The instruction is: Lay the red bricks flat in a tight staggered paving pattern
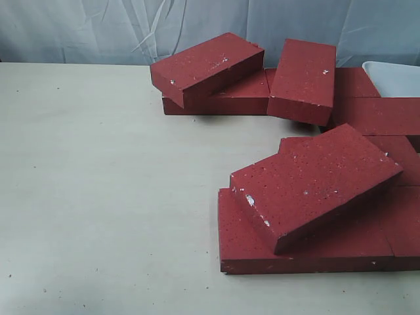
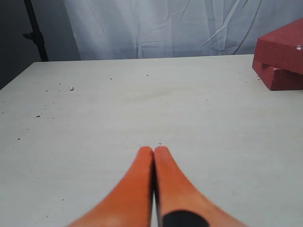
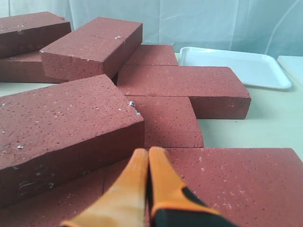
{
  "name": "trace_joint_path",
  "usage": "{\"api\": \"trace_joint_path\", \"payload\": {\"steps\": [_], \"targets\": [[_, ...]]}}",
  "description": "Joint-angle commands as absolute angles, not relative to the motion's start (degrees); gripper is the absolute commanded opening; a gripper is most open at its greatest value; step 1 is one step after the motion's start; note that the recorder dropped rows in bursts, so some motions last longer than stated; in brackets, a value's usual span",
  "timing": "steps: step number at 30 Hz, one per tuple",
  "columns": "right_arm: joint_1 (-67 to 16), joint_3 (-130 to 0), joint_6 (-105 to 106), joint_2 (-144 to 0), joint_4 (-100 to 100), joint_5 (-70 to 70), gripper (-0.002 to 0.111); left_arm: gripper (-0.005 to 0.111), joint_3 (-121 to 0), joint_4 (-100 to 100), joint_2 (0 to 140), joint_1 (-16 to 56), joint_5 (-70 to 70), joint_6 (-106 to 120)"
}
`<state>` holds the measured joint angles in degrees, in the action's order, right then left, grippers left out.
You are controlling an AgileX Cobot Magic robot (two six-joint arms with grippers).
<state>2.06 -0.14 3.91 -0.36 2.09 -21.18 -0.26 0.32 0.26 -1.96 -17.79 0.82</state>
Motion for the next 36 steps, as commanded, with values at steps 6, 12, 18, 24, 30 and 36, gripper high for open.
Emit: {"api": "trace_joint_path", "payload": {"steps": [6,12,18,24,30,36], "targets": [[2.2,0.0,3.9,0.0,2.0,-20.4,-0.001,0.000,0.0,0.3,0.0,-2.2,-17.5,0.7],[2.2,0.0,3.9,0.0,1.9,-20.4,-0.001,0.000,0.0,0.3,0.0,-2.2,-17.5,0.7],[2.2,0.0,3.9,0.0,1.9,-18.3,-0.001,0.000,0.0,0.3,0.0,-2.2,-17.5,0.7],[2.2,0.0,3.9,0.0,1.9,-3.0,-0.001,0.000,0.0,0.3,0.0,-2.2,-17.5,0.7],[2.2,0.0,4.0,0.0,1.6,13.5,-0.001,0.000,0.0,0.3,0.0,-2.2,-17.5,0.7],[2.2,0.0,4.0,0.0,1.9,22.0,-0.001,0.000,0.0,0.3,0.0,-2.2,-17.5,0.7]]}}
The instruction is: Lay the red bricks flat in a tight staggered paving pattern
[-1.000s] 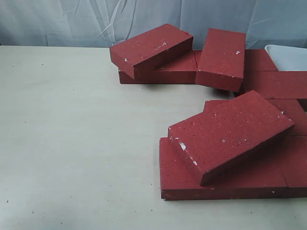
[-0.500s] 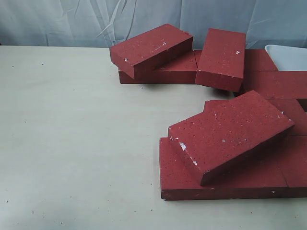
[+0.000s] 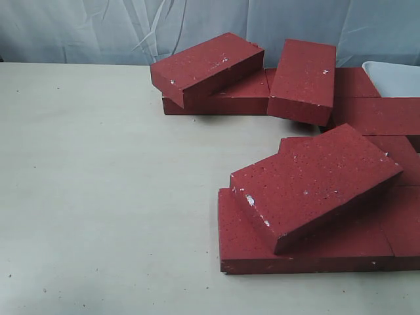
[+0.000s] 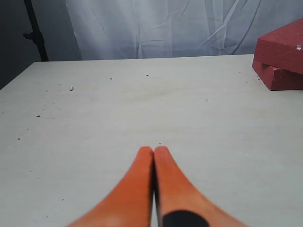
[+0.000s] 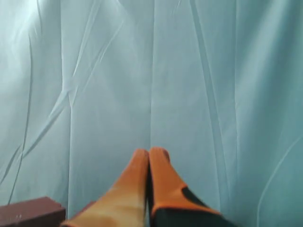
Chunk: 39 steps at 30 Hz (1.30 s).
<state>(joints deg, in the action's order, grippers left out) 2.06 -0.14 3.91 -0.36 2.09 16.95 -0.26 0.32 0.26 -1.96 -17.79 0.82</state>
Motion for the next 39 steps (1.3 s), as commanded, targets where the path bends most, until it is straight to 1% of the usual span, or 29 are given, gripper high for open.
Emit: {"api": "trace_joint_path", "payload": {"steps": [1,13,20,24,30,33,39], "targets": [[2.2,0.0,4.0,0.0,1.9,22.2,-0.001,0.000,0.0,0.3,0.0,-2.2,-17.5,0.7],[2.2,0.0,4.0,0.0,2.0,23.4,-0.001,0.000,0.0,0.3,0.0,-2.2,-17.5,0.7],[2.2,-8.5,4.0,-1.5,2.0,9.6,-0.001,0.000,0.0,0.3,0.0,-2.2,-17.5,0.7],[2.2,-14.4,4.0,-5.6,2.0,4.1,-0.001,0.000,0.0,0.3,0.0,-2.2,-17.5,0.7],[2.2,-23.6,4.0,-14.2,1.6,-10.1,-0.001,0.000,0.0,0.3,0.0,-2.2,-17.5,0.7],[2.2,-26.0,4.0,-17.1,1.6,-12.4,-0.001,0.000,0.0,0.3,0.0,-2.2,-17.5,0.7],[2.2,-26.3,4.0,-17.5,1.6,-12.5,-0.001,0.000,0.0,0.3,0.0,-2.2,-17.5,0.7]]}}
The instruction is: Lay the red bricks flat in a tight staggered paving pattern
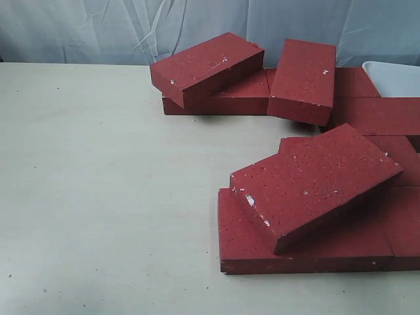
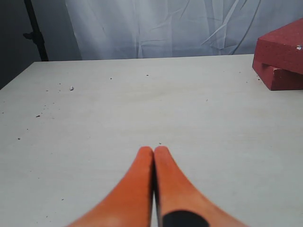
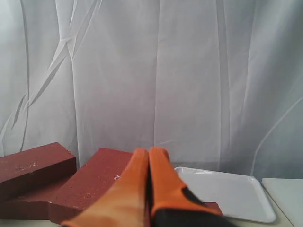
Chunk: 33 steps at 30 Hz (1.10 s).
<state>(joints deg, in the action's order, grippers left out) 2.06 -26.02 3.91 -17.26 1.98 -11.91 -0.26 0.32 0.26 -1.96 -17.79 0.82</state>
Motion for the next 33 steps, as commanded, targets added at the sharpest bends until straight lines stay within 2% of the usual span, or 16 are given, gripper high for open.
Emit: {"api": "trace_joint_path", "payload": {"steps": [1,15,27,33], "targets": [[2.2,-26.3,4.0,-17.5,1.6,-13.4,-0.001,0.000,0.0,0.3,0.0,-2.2,-17.5,0.7],[2.2,-26.0,4.0,-18.9,1.6,-16.2,-0.001,0.000,0.0,0.3,0.0,-2.2,-17.5,0.7],[2.2,-26.1,3.9,-37.4,2.4,-15.0,-0.001,0.000,0.0,0.3,0.0,-2.2,-17.5,0.7],[2.2,-27.3,3.9,-42.0,13.9,-16.2,-0.001,0.000,0.0,0.3,0.0,-2.2,-17.5,0.7]]}}
